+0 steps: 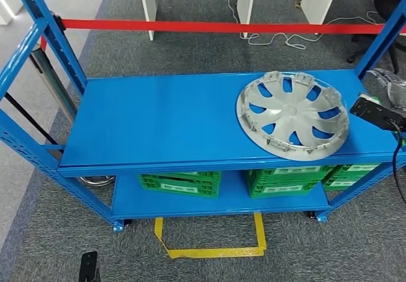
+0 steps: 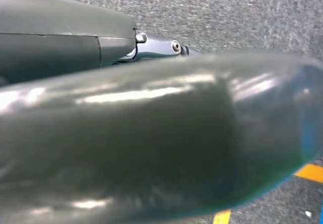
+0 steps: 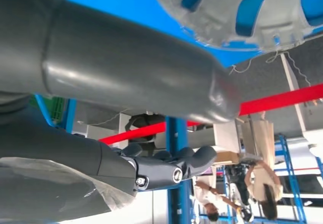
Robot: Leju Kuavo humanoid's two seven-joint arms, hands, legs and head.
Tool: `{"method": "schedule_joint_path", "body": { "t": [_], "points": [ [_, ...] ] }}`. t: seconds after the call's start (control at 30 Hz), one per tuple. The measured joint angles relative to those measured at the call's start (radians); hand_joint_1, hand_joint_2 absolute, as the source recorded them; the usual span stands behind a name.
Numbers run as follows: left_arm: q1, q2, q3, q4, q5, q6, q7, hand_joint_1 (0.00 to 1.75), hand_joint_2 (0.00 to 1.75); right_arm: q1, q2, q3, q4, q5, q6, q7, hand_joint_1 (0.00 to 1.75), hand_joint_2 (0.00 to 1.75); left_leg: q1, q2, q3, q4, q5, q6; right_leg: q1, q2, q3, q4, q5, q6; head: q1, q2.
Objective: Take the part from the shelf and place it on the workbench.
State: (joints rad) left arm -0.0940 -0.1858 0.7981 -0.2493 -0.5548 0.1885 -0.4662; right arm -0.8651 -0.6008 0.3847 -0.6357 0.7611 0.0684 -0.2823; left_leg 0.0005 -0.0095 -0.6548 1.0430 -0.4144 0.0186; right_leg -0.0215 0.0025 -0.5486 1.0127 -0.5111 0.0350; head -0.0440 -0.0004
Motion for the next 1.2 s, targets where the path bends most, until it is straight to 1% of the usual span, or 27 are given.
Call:
{"method": "schedule_joint_path", "body": {
  "t": [0.1,0.17,0.27,0.33,0.43,0.47,0.53,0.6,0.7,0.77,0.93,1.2],
  "points": [
    [0.001,-0.001,0.0,0.001,0.0,0.004,0.009,0.0,0.0,-0.004,0.001,0.0,0.0,0.0,0.002,0.006,0.0,0.0,0.0,-0.004,0.0,-0.005,-0.003,0.003,-0.001,-0.002,0.003,-0.006,0.001,-0.005,0.001,0.0],
    [0.002,0.0,0.001,0.001,0.001,0.009,0.03,0.0,0.0,-0.019,0.009,0.0,0.006,0.003,0.006,0.021,0.0,0.0,-0.001,-0.006,0.0,-0.005,-0.005,0.007,-0.001,-0.004,0.008,-0.014,0.001,-0.004,0.001,0.0],
    [0.003,0.0,0.001,0.001,0.0,0.011,0.048,0.0,0.0,-0.057,0.042,0.005,0.03,0.008,0.012,0.03,0.0,0.0,-0.002,-0.006,0.0,-0.005,-0.007,0.011,-0.001,-0.003,0.009,-0.02,0.003,-0.001,0.001,0.0],
    [0.003,0.0,0.001,0.001,-0.002,0.011,0.054,0.0,0.0,-0.079,0.069,0.01,0.049,0.005,0.019,0.02,0.0,0.0,-0.002,-0.006,0.0,-0.005,-0.006,0.013,-0.001,-0.004,0.01,-0.022,0.004,0.003,0.001,0.0],
    [0.003,0.002,0.001,0.001,-0.01,0.011,0.059,0.0,0.0,-0.107,0.123,0.015,0.074,-0.015,0.024,-0.002,0.0,0.0,-0.003,-0.005,0.0,-0.004,-0.005,0.015,-0.002,-0.004,0.01,-0.022,0.006,0.012,0.001,0.0],
    [0.003,0.002,0.001,0.002,-0.014,0.011,0.063,0.0,0.0,-0.114,0.144,0.015,0.079,-0.025,0.023,-0.013,0.0,0.0,-0.003,-0.005,0.001,-0.004,-0.005,0.015,-0.002,-0.004,0.01,-0.022,0.006,0.013,0.001,0.0],
    [0.004,0.002,0.0,0.002,-0.024,0.011,0.071,0.0,0.0,-0.121,0.194,0.016,0.083,-0.044,0.022,-0.048,0.0,0.0,-0.002,-0.004,0.002,-0.005,-0.004,0.015,-0.001,-0.003,0.01,-0.021,0.006,0.013,0.0,0.0],
    [0.004,0.001,-0.001,0.002,-0.037,0.011,0.076,0.0,0.0,-0.119,0.255,0.019,0.079,-0.055,0.018,-0.076,0.0,0.0,0.0,-0.003,0.004,-0.005,-0.004,0.015,0.001,-0.002,0.01,-0.02,0.006,0.013,0.0,0.0],
    [0.0,0.0,-0.004,0.002,-0.048,0.009,0.08,0.0,0.0,-0.106,0.337,0.031,0.064,-0.058,0.007,-0.07,0.0,0.0,0.001,-0.001,0.006,-0.005,-0.003,0.014,0.002,-0.001,0.009,-0.019,0.006,0.012,0.0,0.0],
    [0.0,0.0,-0.007,0.002,-0.05,0.009,0.085,0.0,0.0,-0.1,0.368,0.041,0.057,-0.061,0.003,-0.065,0.0,0.0,0.002,-0.004,0.006,-0.006,-0.002,0.013,0.003,-0.004,0.01,-0.018,0.004,0.011,0.0,0.0],
    [0.005,0.001,-0.009,0.002,-0.05,0.009,0.089,0.0,0.0,-0.097,0.398,0.054,0.043,-0.074,0.002,-0.065,0.0,0.0,0.003,-0.005,0.006,-0.007,-0.002,0.011,0.003,-0.004,0.01,-0.017,0.003,0.009,0.0,0.0],
    [0.006,0.001,-0.009,0.003,-0.05,0.009,0.089,0.0,0.0,-0.093,0.412,0.06,0.034,-0.076,0.002,-0.066,0.0,0.0,0.003,-0.005,0.006,-0.007,-0.002,0.011,0.003,-0.004,0.01,-0.017,0.003,0.009,0.0,0.0]
  ]
}}
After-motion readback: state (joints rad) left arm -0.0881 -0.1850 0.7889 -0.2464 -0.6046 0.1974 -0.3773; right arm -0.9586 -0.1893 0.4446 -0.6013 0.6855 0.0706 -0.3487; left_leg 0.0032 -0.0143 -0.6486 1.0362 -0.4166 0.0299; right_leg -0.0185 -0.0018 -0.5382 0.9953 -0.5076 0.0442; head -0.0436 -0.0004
